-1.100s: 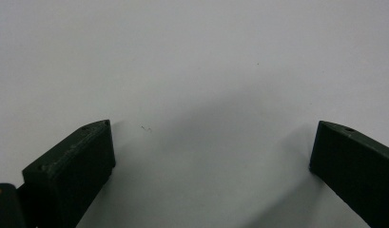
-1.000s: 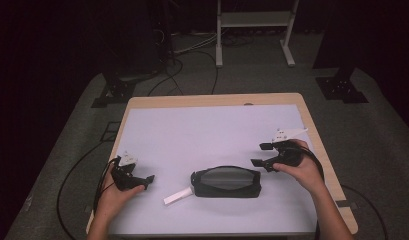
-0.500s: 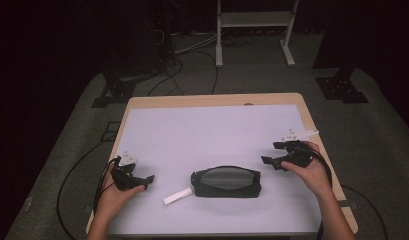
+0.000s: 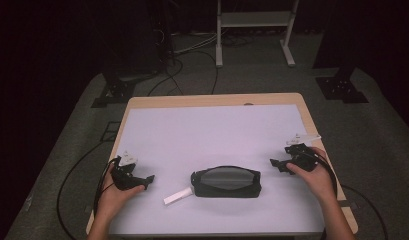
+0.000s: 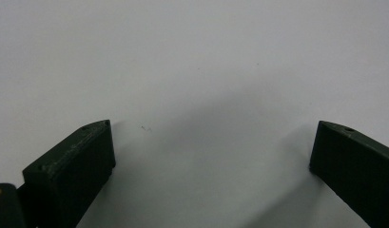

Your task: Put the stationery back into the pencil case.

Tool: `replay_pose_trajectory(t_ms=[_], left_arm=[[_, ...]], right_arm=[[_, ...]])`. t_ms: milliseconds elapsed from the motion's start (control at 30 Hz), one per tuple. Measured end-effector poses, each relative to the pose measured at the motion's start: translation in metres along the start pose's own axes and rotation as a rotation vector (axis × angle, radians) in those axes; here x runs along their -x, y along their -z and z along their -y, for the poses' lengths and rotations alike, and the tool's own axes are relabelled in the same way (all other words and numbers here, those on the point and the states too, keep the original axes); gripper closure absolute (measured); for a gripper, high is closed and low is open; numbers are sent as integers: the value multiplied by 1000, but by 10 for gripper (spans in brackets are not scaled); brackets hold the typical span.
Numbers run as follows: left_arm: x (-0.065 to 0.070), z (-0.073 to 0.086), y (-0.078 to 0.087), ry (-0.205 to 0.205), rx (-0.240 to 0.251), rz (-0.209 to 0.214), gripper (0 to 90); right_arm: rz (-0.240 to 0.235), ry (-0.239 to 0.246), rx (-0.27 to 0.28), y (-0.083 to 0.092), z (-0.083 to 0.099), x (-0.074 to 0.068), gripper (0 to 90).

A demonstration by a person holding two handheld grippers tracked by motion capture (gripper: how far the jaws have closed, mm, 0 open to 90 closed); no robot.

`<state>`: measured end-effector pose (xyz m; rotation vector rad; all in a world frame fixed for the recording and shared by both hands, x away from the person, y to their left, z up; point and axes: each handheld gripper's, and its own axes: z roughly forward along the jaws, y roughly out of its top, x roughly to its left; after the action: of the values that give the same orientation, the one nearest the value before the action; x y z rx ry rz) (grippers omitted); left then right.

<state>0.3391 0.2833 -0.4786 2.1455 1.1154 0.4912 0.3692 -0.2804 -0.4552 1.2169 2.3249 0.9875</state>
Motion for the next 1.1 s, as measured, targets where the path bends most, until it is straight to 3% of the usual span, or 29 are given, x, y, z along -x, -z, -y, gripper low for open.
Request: replay_pose_trajectory(t_ms=[267,500,633,767,833,867,900,1100], left_arm=[[0,0,0,0,-1,1,4],[0,0,0,-4,-1,-2,6],[0,-1,1,-1,-2,-3,8],[1,-1,2,-6,0,0,27],[2,-1,4,-21,23,16,97],[3,-2,5,-26,26,0,152],[3,-2,5,-27,23,-9,154],[3,-4,8,-8,37,31,224]], right_arm=[[26,-34,-37,-8,8,6,188],[42,-27,-53,-14,13,7,182],[46,-29,-40,-14,15,6,180],[42,-26,34,-13,25,6,179],[42,-26,41,-13,26,6,178],[43,-23,41,-13,26,6,178],[44,-23,41,-13,26,6,178],[43,-26,41,-13,26,6,178]])
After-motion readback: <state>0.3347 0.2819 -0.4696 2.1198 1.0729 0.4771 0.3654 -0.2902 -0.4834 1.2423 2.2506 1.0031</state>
